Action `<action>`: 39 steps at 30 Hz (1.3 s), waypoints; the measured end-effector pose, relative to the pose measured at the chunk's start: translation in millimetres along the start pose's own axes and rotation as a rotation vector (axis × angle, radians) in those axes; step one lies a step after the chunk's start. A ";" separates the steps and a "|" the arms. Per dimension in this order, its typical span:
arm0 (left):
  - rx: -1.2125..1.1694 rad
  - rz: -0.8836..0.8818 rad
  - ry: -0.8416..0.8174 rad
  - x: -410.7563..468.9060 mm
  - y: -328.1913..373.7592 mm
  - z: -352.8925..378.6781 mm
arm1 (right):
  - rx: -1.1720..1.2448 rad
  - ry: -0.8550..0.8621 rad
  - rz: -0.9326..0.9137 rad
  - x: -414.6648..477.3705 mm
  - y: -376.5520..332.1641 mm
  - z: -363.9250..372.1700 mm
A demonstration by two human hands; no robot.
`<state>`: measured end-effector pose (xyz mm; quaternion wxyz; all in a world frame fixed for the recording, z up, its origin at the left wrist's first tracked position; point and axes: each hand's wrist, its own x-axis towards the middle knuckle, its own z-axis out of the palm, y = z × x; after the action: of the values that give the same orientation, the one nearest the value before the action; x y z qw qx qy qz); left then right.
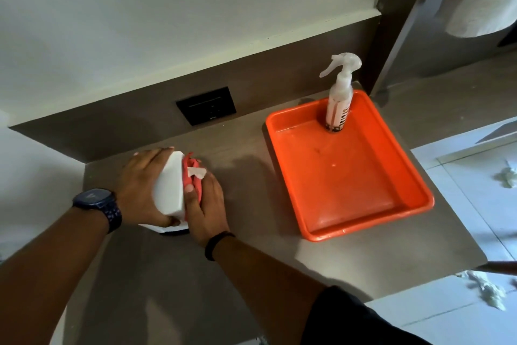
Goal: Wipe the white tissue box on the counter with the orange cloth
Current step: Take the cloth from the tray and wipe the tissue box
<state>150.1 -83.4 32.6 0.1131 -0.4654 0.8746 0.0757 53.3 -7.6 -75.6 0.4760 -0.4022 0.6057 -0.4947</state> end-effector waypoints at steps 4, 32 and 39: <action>-0.008 0.009 0.008 1.2 -2.1 2.3 | 0.049 0.050 0.126 2.9 -10.0 3.0; -0.648 -0.176 0.204 -41.1 -40.0 38.6 | -1.101 -0.277 -0.571 13.9 -77.2 -10.1; -0.695 -0.176 0.250 -39.9 -37.3 35.3 | -1.153 -0.275 -0.562 17.1 -81.8 -5.2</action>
<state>207.2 -64.0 8.3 -0.1529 -0.5548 0.7606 0.3006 45.8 -38.1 2.0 0.1099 -0.7956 0.5790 -0.1404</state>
